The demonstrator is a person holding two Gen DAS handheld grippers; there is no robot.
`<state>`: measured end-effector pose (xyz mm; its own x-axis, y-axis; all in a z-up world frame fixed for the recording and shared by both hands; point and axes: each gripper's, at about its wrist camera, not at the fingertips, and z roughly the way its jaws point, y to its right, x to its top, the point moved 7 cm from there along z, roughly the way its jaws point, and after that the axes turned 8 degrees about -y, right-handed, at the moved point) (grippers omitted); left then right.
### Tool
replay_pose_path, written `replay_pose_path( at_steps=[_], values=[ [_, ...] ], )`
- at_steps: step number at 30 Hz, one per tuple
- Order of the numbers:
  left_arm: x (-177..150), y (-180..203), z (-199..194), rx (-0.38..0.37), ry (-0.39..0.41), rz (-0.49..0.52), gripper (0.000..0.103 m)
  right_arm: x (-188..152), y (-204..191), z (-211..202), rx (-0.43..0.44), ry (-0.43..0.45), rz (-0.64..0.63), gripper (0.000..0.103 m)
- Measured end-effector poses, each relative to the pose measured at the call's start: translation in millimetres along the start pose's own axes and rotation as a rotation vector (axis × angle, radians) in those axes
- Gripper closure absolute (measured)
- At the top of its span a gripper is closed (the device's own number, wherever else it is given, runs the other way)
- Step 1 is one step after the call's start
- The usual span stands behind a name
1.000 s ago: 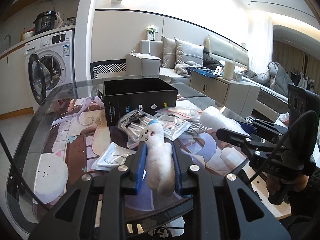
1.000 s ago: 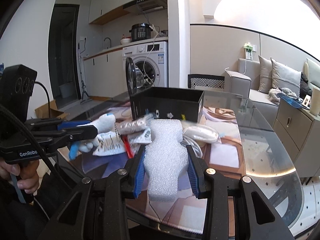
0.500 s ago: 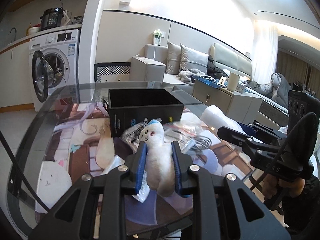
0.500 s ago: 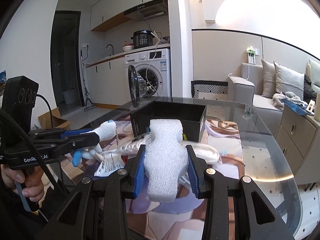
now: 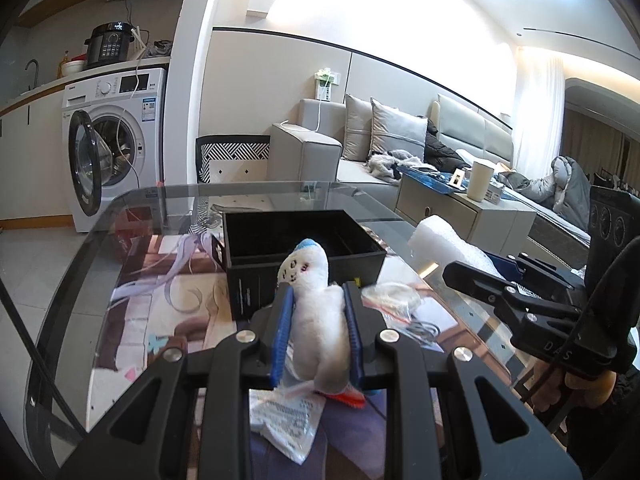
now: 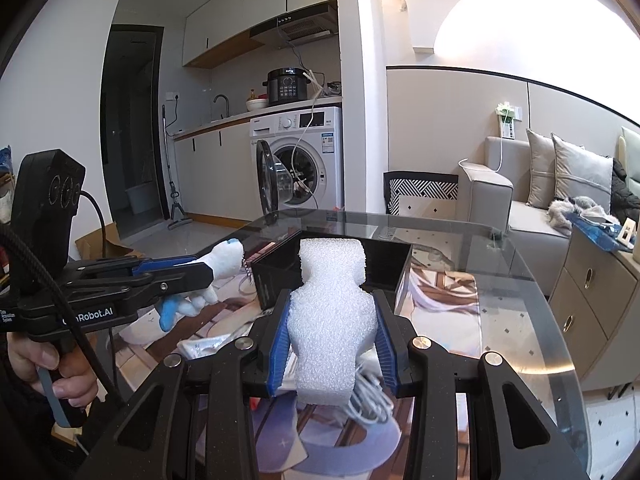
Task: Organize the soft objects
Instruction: 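Carry the foam and plush toy with both tools over the black box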
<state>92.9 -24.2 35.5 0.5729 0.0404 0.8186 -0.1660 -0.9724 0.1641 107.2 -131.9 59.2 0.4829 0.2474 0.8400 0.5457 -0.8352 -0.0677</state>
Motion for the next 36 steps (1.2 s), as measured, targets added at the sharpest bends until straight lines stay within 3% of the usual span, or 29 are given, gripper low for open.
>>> replay_pose_path(
  at_steps=[20,36],
  values=[
    [50,-28,44,0.014,0.024,-0.009,0.08,56,25,65,0.002,-0.068,0.005,0.065],
    [62,-40,96,0.041,-0.003,-0.038,0.08,63,50,126,0.009,-0.141,0.012,0.065]
  ],
)
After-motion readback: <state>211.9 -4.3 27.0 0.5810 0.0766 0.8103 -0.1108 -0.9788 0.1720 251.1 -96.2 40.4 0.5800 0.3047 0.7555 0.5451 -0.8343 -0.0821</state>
